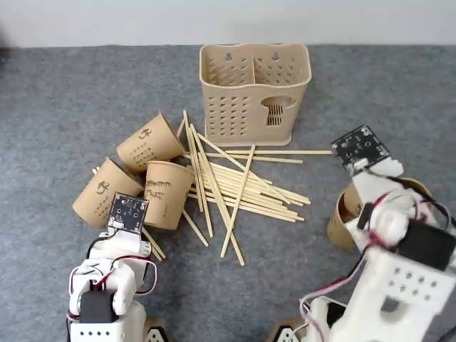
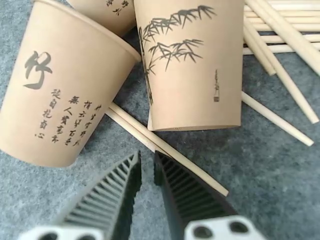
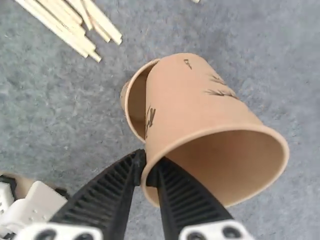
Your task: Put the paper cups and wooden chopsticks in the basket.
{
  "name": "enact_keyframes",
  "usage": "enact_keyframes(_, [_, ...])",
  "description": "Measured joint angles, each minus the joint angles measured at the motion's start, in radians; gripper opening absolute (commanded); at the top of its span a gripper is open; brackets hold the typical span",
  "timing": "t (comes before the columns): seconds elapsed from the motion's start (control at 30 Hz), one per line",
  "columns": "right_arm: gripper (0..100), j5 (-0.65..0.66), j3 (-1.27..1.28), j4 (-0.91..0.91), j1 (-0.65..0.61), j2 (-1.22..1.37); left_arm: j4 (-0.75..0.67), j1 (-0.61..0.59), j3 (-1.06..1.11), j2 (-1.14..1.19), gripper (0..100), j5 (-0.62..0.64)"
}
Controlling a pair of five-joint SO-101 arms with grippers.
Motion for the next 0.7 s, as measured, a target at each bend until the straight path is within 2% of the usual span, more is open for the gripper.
enact_keyframes(0.23, [1.1, 0.000, 0.008, 0.000, 0.006, 0.126, 0.000, 0.000, 0.000, 0.000, 5, 0.000])
enact_keyframes(0.3, [4.6, 0.002, 0.008, 0.000, 0.006, 0.158, 0.000, 0.000, 0.000, 0.000, 5, 0.000])
enact_keyframes(0.47, [22.7, 0.000, 0.008, 0.000, 0.003, 0.206, 0.000, 0.000, 0.000, 0.000, 5, 0.000])
enact_keyframes(0.7, [24.1, 0.000, 0.008, 0.000, -0.041, 0.247, 0.000, 0.000, 0.000, 0.000, 5, 0.000])
